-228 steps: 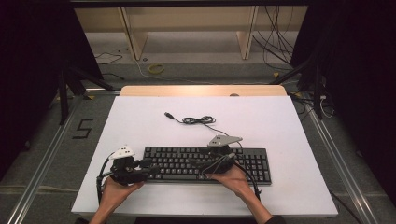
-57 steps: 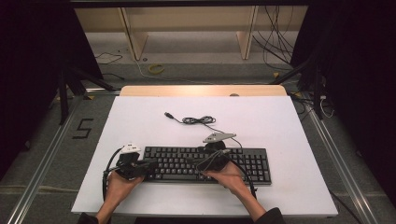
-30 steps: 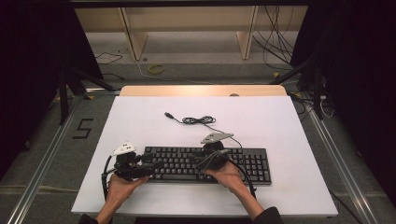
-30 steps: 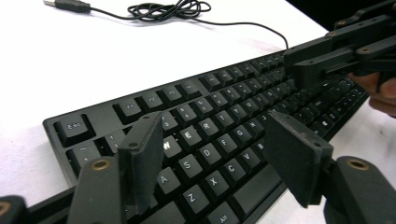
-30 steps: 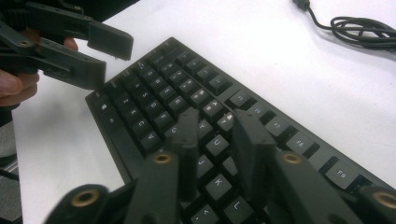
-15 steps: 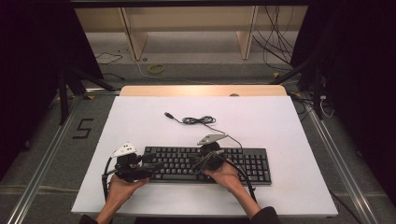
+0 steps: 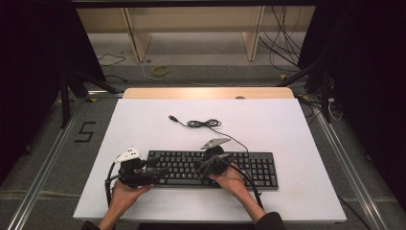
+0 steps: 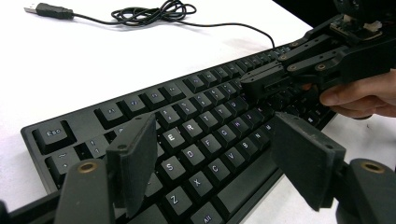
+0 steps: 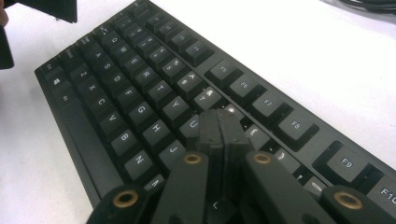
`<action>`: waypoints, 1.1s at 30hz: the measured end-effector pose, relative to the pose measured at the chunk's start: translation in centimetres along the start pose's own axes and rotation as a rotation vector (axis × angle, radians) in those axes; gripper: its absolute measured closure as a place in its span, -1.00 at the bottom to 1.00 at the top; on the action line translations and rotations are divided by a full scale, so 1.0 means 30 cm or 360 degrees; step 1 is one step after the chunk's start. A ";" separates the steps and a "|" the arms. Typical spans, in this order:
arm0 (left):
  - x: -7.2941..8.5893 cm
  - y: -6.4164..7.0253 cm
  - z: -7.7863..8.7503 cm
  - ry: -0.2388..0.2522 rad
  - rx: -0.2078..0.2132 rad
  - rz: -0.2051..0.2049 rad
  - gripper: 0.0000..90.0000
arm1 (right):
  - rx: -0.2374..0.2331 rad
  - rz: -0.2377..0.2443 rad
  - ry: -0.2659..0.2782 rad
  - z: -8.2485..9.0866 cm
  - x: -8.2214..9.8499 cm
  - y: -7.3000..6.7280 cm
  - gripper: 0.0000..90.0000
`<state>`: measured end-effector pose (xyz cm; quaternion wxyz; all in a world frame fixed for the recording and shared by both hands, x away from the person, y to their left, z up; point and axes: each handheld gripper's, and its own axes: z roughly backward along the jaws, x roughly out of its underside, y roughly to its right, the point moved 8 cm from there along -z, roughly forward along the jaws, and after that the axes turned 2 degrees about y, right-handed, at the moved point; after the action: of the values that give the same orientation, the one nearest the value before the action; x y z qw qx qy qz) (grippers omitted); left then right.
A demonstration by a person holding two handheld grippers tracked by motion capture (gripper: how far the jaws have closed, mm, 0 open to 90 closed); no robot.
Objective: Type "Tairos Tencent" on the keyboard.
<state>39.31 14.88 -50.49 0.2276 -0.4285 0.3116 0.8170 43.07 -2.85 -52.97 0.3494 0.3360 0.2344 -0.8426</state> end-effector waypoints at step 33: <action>-0.002 -0.012 -0.006 -0.0007 -0.0019 0.0000 -0.29 | -0.0068 -0.0050 0.0123 0.063 -0.022 -0.016 0.79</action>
<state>39.66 14.99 -50.63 0.2258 -0.4280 0.3061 0.8198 42.30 -3.44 -51.16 0.3339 0.3571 0.2708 -0.8292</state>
